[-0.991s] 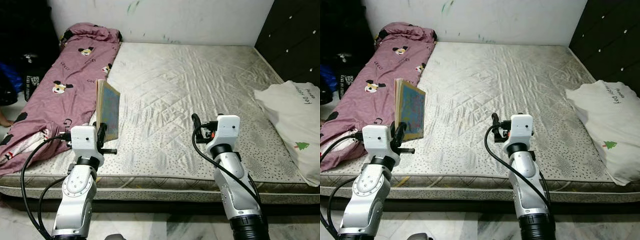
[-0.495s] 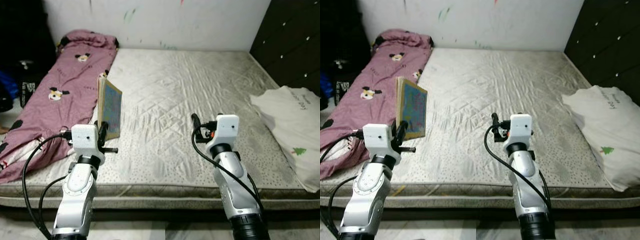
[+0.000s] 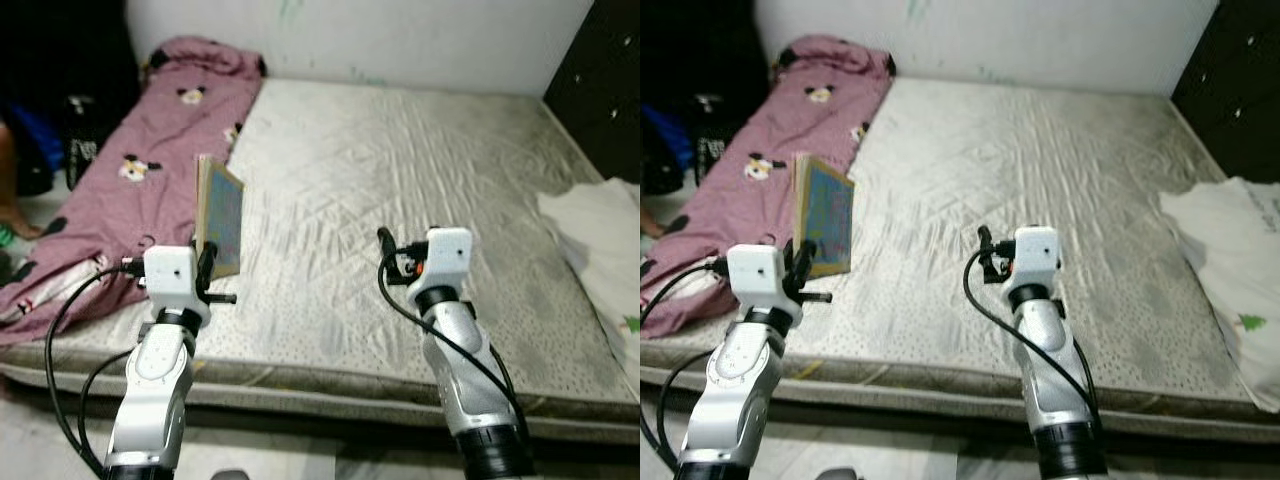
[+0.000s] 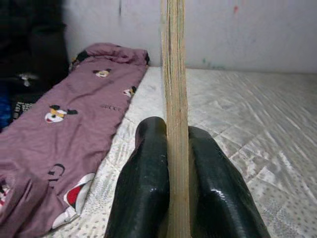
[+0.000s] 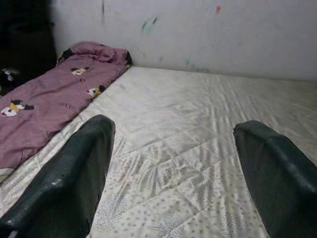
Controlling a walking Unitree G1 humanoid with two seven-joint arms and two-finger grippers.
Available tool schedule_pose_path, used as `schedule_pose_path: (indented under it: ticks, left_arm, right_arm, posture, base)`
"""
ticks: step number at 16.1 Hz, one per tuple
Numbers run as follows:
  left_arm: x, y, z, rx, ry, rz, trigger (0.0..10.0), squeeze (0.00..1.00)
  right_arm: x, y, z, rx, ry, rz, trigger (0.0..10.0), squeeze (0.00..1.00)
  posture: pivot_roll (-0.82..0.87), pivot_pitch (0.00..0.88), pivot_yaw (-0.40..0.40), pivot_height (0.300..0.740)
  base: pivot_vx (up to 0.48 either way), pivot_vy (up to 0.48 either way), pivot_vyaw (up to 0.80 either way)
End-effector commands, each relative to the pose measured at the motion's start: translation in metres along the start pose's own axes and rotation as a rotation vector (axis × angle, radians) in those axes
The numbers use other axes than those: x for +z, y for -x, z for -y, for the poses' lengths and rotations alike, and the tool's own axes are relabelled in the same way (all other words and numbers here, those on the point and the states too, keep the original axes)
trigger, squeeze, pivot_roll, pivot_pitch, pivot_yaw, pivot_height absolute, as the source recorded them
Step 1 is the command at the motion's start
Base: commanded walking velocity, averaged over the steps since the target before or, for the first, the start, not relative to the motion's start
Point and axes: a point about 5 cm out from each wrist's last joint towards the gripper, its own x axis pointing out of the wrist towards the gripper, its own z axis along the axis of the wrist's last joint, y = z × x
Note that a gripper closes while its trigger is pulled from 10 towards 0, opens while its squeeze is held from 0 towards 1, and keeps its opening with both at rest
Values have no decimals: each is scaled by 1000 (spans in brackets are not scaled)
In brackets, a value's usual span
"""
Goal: Clean up the room
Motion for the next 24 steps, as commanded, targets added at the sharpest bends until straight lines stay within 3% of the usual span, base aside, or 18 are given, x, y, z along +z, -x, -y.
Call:
schedule_pose_path:
  ticks: [1,8,24]
  left_arm:
    - [8,-3,2,0,-4,32,10000,0]
    - [8,-4,2,4,1,30,10000,0]
    - [8,-5,3,3,7,27,10000,0]
  right_arm:
    - [0,-1,1,0,1,2,10000,0]
    - [0,-2,2,0,6,-1,10000,0]
    - [-1,-3,2,1,3,-6,10000,0]
  posture:
    - [76,0,-30,740]
    - [73,0,-32,740]
    - [70,0,-33,740]
  base:
    - [0,0,0]
    - [0,0,0]
    - [0,-280,0]
